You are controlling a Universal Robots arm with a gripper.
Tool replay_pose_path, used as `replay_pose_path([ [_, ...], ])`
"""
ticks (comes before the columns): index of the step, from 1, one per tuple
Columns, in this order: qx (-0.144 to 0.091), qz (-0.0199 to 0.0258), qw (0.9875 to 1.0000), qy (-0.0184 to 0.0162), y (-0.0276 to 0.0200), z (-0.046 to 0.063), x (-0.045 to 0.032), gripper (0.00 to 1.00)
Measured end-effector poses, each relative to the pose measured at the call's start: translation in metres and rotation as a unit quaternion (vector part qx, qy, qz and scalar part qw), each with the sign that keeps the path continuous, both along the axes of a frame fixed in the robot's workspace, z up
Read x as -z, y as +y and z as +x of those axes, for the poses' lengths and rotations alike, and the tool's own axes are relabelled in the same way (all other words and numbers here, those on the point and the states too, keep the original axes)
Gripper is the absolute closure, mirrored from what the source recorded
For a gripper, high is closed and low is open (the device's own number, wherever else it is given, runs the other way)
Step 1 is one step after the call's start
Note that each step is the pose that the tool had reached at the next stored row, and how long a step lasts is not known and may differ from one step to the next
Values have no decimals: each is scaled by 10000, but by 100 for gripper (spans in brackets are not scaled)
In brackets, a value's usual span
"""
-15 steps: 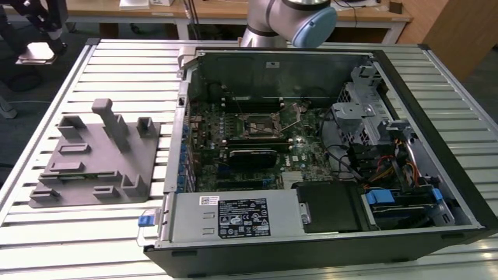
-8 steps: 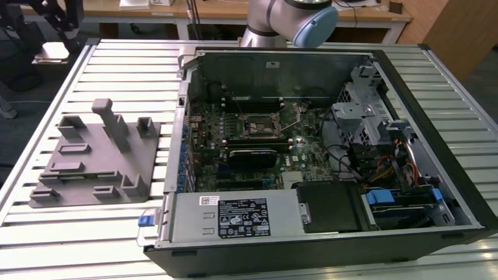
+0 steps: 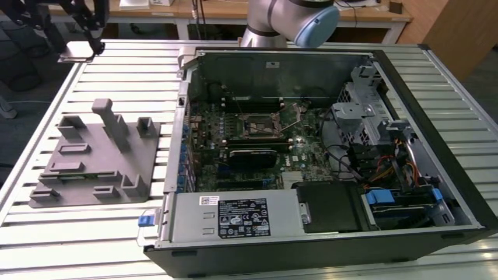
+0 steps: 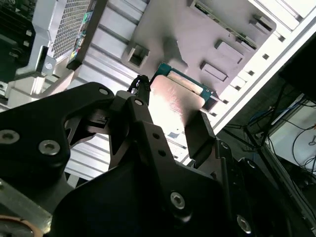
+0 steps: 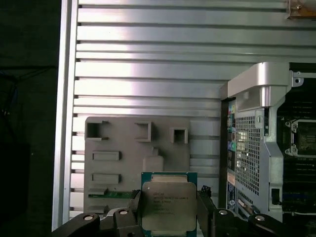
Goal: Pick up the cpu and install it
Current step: 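Pick up the cpu and move it towards the insertion slot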
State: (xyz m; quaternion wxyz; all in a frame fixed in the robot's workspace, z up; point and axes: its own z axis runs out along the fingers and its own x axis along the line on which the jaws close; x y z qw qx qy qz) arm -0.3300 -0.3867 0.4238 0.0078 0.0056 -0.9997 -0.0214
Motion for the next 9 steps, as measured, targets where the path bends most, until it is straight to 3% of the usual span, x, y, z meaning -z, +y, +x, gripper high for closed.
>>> replay_pose_path([
  [9,0,0,10000,0,33,348,0,47],
])
